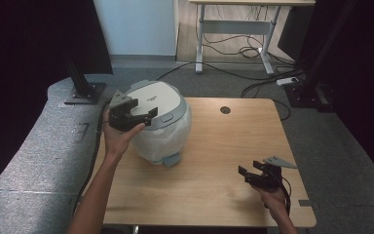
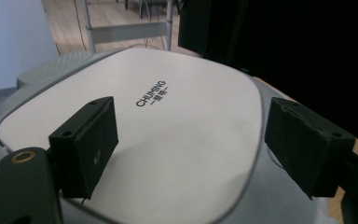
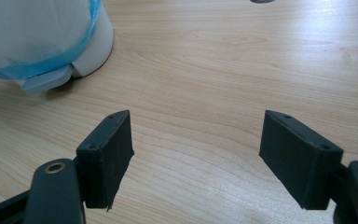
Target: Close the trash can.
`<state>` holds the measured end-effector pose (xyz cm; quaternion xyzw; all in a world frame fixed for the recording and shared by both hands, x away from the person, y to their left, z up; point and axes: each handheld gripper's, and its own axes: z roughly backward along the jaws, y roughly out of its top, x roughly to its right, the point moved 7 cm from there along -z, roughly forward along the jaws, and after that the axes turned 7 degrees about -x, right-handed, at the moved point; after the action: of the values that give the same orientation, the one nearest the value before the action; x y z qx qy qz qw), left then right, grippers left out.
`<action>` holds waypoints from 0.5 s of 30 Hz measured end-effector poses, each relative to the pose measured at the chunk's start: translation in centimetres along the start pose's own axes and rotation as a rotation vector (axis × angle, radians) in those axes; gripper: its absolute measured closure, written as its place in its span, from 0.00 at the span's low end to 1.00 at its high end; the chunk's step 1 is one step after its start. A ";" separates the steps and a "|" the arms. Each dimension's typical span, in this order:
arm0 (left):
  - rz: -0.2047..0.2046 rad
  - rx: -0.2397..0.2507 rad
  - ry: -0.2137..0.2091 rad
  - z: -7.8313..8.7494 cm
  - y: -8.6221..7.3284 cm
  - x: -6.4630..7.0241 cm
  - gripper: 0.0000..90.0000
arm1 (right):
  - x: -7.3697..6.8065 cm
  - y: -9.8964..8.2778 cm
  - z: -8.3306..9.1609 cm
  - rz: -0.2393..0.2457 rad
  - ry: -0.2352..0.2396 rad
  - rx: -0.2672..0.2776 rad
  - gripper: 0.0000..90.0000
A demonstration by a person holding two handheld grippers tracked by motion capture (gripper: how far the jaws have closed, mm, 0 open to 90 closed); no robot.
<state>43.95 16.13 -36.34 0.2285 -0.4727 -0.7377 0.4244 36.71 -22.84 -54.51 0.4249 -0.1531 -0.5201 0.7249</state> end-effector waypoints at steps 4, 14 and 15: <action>-0.012 0.012 -0.022 1.4 -0.6 0.5 0.18 | 0.0 0.0 0.0 0.001 0.001 -0.002 0.28; -0.043 0.010 -0.072 3.3 -3.2 2.2 0.16 | 0.2 -0.1 0.0 0.007 0.002 -0.008 0.28; -0.044 0.011 -0.075 3.5 -3.5 2.3 0.16 | 0.1 -0.1 0.0 0.008 0.003 -0.009 0.28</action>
<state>38.74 16.59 -37.73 0.2132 -0.4872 -0.7523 0.3888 36.70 -22.96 -54.61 0.4218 -0.1514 -0.5174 0.7290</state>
